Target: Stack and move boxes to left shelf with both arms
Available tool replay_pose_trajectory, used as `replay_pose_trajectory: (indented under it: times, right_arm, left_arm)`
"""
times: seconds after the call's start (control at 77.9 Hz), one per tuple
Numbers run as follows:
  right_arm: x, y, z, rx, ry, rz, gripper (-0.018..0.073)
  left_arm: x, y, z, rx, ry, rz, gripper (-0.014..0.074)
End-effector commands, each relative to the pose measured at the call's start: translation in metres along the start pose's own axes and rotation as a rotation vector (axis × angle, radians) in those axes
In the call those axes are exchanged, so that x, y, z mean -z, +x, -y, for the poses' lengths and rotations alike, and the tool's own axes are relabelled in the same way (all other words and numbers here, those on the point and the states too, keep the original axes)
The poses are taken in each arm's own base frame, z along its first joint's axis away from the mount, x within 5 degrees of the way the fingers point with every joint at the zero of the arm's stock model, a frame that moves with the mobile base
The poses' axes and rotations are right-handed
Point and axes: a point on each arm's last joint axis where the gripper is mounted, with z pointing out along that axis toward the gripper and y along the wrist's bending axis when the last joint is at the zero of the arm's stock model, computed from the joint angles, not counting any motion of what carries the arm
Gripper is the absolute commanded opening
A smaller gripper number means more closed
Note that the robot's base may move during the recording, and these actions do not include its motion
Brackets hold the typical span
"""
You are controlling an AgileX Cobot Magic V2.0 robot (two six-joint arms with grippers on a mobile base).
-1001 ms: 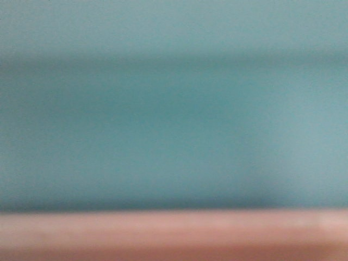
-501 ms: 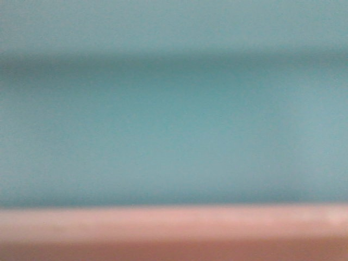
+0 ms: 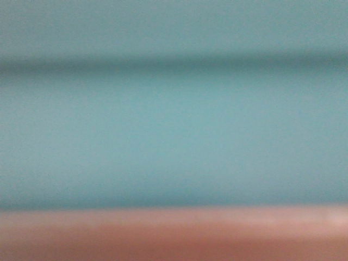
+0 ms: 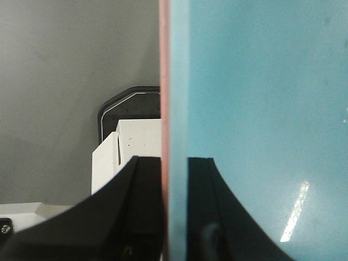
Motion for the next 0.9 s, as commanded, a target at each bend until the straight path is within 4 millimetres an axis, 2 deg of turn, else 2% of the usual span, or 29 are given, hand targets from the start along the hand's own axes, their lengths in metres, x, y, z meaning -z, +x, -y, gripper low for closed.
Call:
replay_pose_trajectory:
  times: [0.0, 0.886]
  right_arm:
    - [0.0147, -0.0059, 0.0053, -0.002, -0.011, 0.061, 0.0057]
    - [0.0147, -0.0058, 0.0055, -0.002, -0.009, 0.060, 0.0057]
  left_arm:
    - [0.0172, 0.0073, -0.0007, 0.007, 0.022, -0.022, 0.0007]
    - [0.0172, 0.0086, 0.0007, 0.012, 0.037, -0.037, 0.0007]
